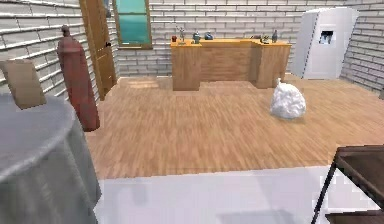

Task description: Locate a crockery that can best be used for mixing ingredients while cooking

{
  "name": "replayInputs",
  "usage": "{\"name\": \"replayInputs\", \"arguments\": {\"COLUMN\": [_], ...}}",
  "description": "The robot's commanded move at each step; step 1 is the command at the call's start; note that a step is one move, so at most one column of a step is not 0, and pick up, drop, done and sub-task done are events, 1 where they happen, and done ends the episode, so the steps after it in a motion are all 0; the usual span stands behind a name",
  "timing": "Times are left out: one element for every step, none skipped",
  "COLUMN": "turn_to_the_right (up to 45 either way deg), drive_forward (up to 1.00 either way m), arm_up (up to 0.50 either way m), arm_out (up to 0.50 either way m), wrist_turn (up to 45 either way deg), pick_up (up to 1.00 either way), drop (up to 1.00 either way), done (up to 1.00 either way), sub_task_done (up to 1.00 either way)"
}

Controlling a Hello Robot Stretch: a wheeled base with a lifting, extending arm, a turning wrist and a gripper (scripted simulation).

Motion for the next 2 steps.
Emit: {"name": "replayInputs", "arguments": {"turn_to_the_right": [45.0,45.0], "drive_forward": [0.0,0.0], "arm_up": [0.0,0.0], "arm_out": [0.0,0.0], "wrist_turn": [0.0,0.0], "pick_up": [0.0,0.0], "drop": [0.0,0.0], "done": [0.0,0.0], "sub_task_done": [0.0,0.0]}}
